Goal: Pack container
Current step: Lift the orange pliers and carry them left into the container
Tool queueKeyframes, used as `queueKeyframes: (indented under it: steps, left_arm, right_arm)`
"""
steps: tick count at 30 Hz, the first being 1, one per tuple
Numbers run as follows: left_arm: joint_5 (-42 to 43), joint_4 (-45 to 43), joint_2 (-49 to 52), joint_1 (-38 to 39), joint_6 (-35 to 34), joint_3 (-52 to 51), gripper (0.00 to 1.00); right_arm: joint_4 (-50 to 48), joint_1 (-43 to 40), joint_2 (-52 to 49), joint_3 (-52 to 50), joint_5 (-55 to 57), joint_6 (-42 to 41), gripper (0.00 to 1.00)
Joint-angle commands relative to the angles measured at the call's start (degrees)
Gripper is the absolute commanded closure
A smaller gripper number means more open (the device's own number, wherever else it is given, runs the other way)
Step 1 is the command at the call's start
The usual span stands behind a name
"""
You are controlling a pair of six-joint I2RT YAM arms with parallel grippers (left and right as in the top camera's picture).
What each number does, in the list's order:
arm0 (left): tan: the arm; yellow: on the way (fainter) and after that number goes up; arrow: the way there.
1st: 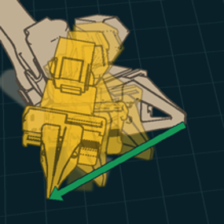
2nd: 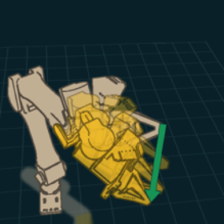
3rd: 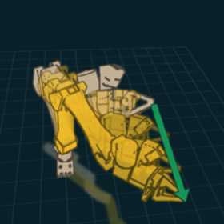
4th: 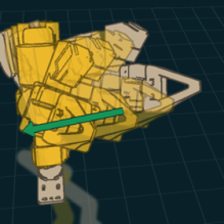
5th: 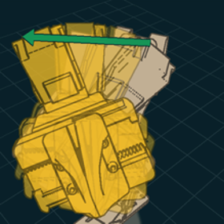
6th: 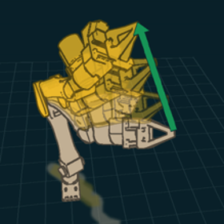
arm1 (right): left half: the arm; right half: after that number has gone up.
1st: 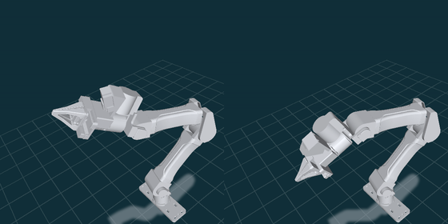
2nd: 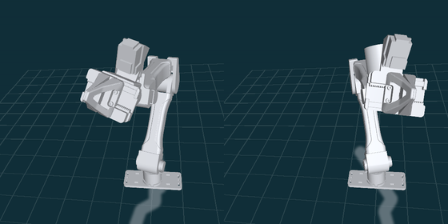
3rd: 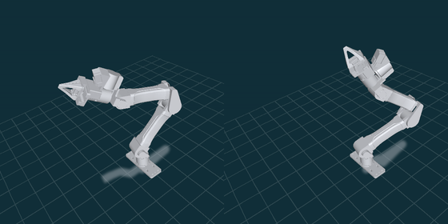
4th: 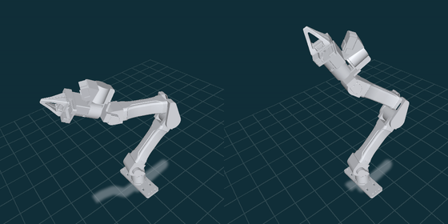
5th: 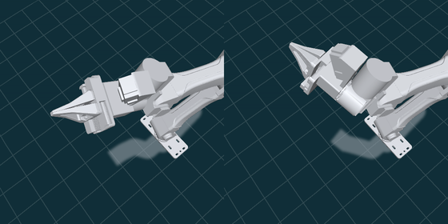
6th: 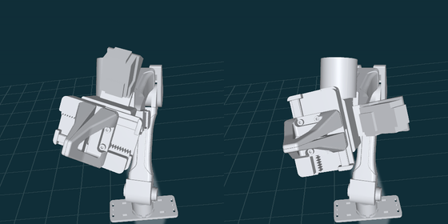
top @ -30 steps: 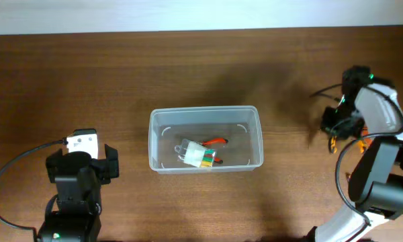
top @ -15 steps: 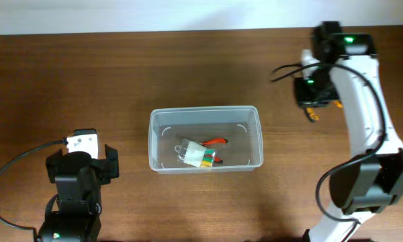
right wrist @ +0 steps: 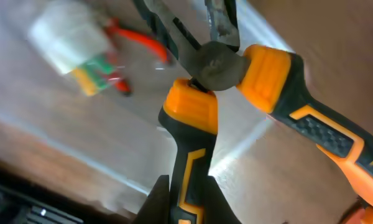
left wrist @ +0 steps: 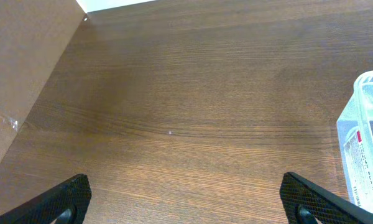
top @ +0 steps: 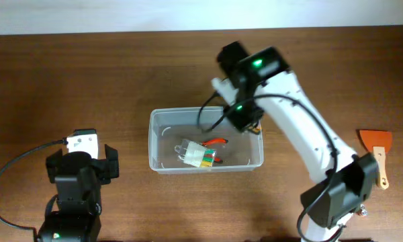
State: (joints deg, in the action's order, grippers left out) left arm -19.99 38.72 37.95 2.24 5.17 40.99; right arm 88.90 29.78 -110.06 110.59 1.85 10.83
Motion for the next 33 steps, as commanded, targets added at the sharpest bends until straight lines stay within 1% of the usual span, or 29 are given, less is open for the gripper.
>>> queueKeyframes:
  steps: [1,3,8,13,19,27,29,32,33]
  left_arm:
    - [-0.4,0.0,0.0,0.2,0.9,1.2,0.01]
    - [-0.4,0.0,0.0,0.2,0.9,1.2,0.01]
    - [-0.4,0.0,0.0,0.2,0.9,1.2,0.01]
    - [-0.4,0.0,0.0,0.2,0.9,1.2,0.01]
    - [-0.4,0.0,0.0,0.2,0.9,1.2,0.01]
    - [-0.4,0.0,0.0,0.2,0.9,1.2,0.01]
    - [-0.4,0.0,0.0,0.2,0.9,1.2,0.01]
    - [-0.4,0.0,0.0,0.2,0.9,1.2,0.01]
    - [-0.4,0.0,0.0,0.2,0.9,1.2,0.01]
  right_arm:
    - [-0.7,3.4,0.5,1.0,-0.3,3.4,0.95]
    - [-1.2,4.7,0.5,0.4,-1.9,4.7,0.95]
    - [-1.6,5.9,0.2,-2.1,-9.4,11.1,0.94]
    - [-4.9,5.7,0.1,-6.3,-9.6,15.0,0.94]
    - [-11.1,5.7,0.1,-13.7,-9.6,15.5,0.94]
    - [-14.9,5.7,0.1,-21.4,-9.9,15.5,0.94]
    - [-16.0,5.7,0.1,-22.7,-9.9,15.5,0.93]
    - [-17.0,5.7,0.1,-23.5,-9.9,15.3,0.84]
    - [-17.2,5.7,0.1,-23.5,-9.9,15.3,0.83]
